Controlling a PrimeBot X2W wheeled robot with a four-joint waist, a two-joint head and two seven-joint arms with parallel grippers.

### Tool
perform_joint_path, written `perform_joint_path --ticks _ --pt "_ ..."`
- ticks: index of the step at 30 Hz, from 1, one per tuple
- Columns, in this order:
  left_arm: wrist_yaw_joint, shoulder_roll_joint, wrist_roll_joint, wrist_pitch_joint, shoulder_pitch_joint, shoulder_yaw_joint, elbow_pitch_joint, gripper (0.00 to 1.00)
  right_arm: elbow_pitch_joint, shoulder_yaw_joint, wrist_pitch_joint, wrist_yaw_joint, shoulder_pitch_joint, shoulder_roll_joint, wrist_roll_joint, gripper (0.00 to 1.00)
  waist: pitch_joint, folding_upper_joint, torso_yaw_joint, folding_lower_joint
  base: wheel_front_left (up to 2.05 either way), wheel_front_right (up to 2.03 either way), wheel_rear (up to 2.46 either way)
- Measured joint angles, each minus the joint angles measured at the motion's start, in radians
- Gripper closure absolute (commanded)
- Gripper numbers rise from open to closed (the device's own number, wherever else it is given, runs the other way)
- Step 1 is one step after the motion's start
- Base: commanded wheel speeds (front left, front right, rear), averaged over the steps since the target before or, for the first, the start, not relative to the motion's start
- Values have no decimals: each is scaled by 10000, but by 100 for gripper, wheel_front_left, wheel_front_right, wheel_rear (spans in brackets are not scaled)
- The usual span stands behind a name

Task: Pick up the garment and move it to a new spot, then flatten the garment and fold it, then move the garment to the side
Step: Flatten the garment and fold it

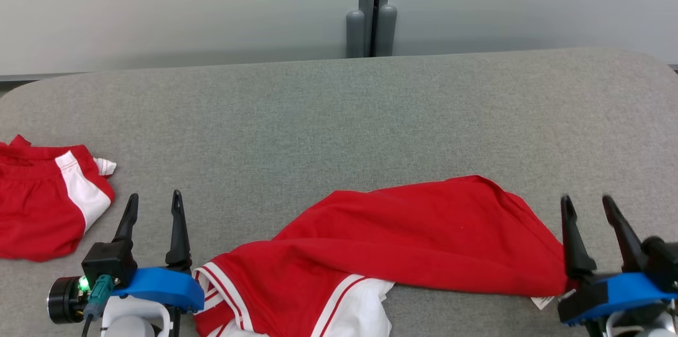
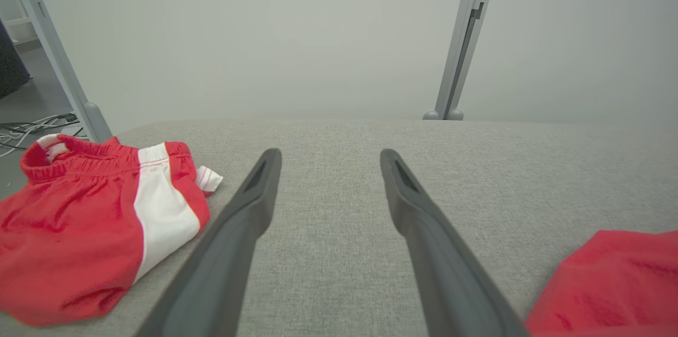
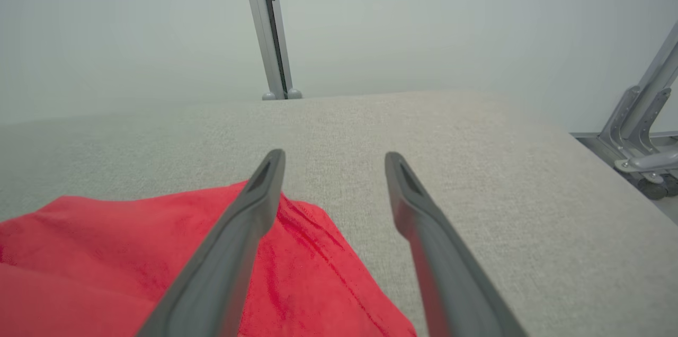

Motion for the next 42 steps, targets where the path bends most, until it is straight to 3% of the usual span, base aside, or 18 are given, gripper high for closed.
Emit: perform_joint_path --ticks 7,13,19,29,41,42 --pt "-6 23 58 0 154 42 42 0 -186 1237 -894 0 -586 138 -84 0 -200 0 260 0 0 0 0" --pt "-19 67 84 0 192 33 136 0 984 2263 -1302 0 -590 201 61 0 -310 0 569 0 0 0 0" --pt "-50 173 199 0 415 -98 351 0 1693 2493 -1597 0 -601 209 322 0 -398 0 685 0 0 0 0" --pt "-144 671 437 -2 1074 -1755 1524 0 2092 2393 -1728 0 -774 211 209 0 -674 0 701 -1 0 0 0" --pt "-148 800 -662 426 686 -3398 3436 0 2280 2477 -1783 0 -776 211 247 0 -642 -1 374 -1 0 0 0" --pt "-148 826 -788 441 605 -3494 3553 33 2284 2476 -1783 0 -777 211 244 0 -645 -1 347 -1 0 0 0"
